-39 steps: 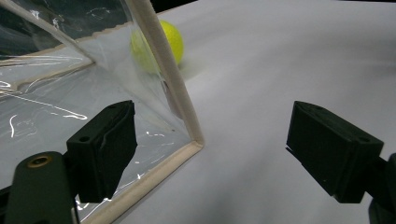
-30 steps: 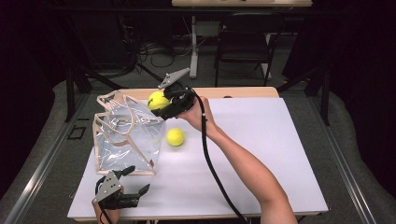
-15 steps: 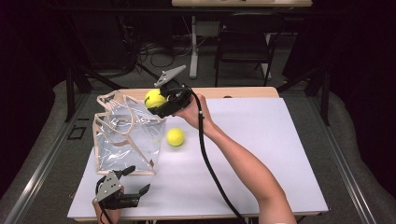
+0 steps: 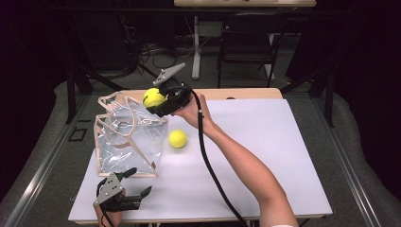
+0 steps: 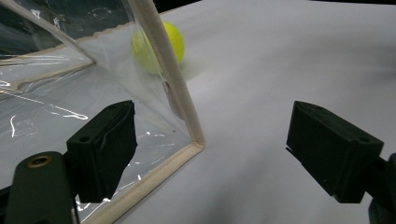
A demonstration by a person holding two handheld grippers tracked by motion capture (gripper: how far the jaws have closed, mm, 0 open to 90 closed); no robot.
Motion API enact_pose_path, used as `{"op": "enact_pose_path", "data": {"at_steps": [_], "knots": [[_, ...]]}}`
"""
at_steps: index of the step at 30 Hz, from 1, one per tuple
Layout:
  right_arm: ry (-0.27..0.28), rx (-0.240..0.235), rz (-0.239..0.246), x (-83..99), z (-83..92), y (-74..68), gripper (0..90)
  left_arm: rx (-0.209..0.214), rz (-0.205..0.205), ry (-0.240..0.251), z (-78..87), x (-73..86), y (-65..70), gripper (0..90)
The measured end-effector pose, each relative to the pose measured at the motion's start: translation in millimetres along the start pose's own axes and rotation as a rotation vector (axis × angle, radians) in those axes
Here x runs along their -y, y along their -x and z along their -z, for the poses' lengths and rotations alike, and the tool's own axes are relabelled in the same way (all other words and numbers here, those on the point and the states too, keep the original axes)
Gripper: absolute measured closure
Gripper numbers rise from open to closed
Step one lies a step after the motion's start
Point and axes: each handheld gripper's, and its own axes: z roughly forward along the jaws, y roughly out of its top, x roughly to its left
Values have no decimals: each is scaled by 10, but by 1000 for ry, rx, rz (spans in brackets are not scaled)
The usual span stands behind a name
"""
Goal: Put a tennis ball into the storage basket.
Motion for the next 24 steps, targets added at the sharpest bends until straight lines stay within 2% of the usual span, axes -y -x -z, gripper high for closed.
{"op": "enact_pose_path", "data": {"at_steps": [4,24], "knots": [[4,-3,-7,-18,-17,2,260,3,-5,-2,-5,-3,5,160],[-8,-16,20,-149,-138,-83,260,0,1,2,9,5,-2,160]]}}
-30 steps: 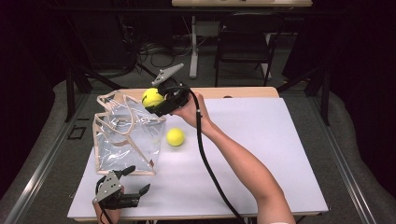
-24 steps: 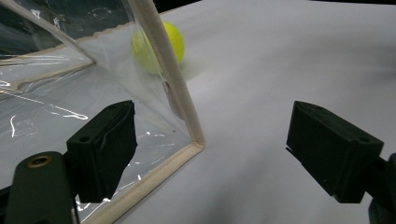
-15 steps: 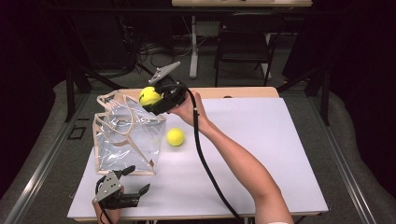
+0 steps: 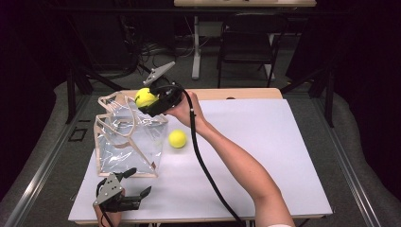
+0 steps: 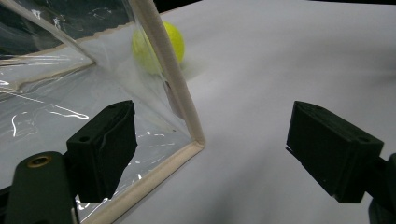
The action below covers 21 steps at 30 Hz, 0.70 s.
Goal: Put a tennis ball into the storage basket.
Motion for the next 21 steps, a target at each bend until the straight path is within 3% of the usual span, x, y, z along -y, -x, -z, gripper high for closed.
{"op": "enact_pose_path", "data": {"at_steps": [21], "knots": [[15,-13,9,-111,-49,-78,260,4,-5,0,1,-2,2,159]]}}
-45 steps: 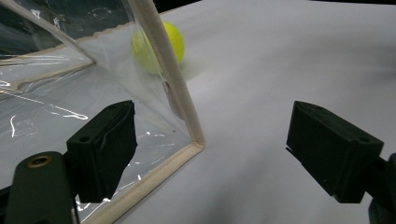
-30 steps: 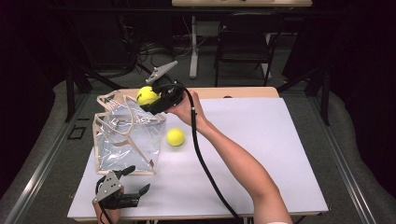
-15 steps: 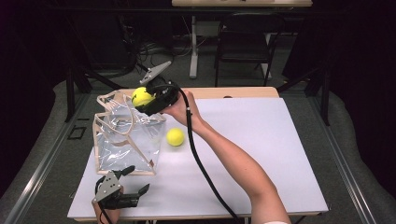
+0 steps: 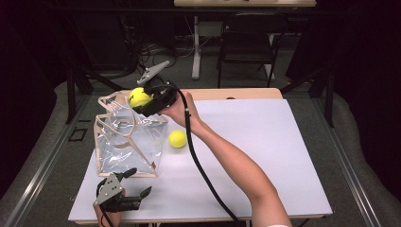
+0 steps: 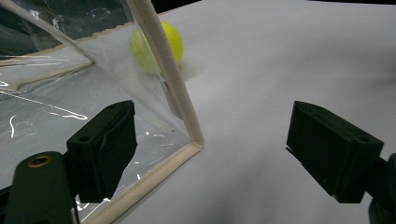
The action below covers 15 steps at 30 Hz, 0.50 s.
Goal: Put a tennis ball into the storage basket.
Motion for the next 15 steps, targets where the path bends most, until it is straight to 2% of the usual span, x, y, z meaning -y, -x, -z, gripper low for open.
{"op": "enact_pose_path", "data": {"at_steps": [15], "knots": [[5,-4,12,-63,-41,-65,260,2,1,2,3,2,2,159]]}}
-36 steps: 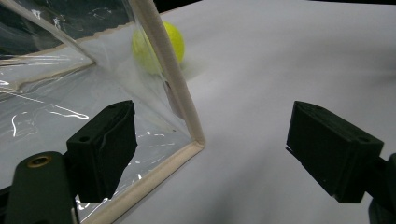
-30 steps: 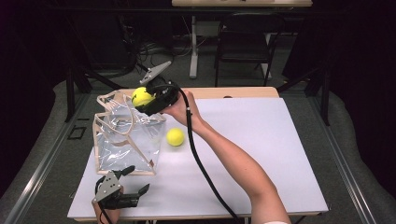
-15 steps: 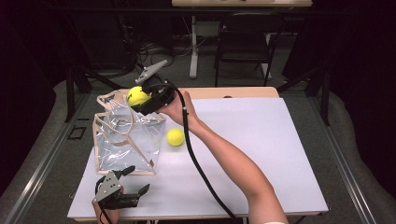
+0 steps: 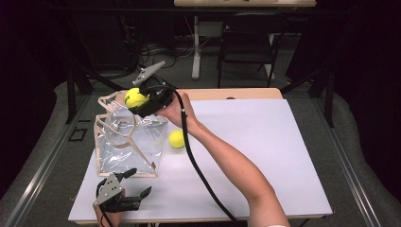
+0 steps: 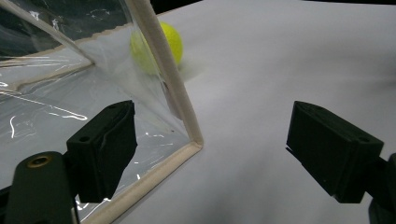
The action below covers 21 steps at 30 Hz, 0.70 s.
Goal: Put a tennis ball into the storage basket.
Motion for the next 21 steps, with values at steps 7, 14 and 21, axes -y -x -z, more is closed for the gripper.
{"op": "enact_pose_path", "data": {"at_steps": [7,14,21], "knots": [[2,3,-1,-28,-20,7,260,-3,2,3,4,3,-4,160],[6,-1,1,-48,-50,-14,260,-4,3,-2,5,5,-8,160],[6,0,6,-87,-85,-25,260,0,-1,1,-3,1,1,160]]}}
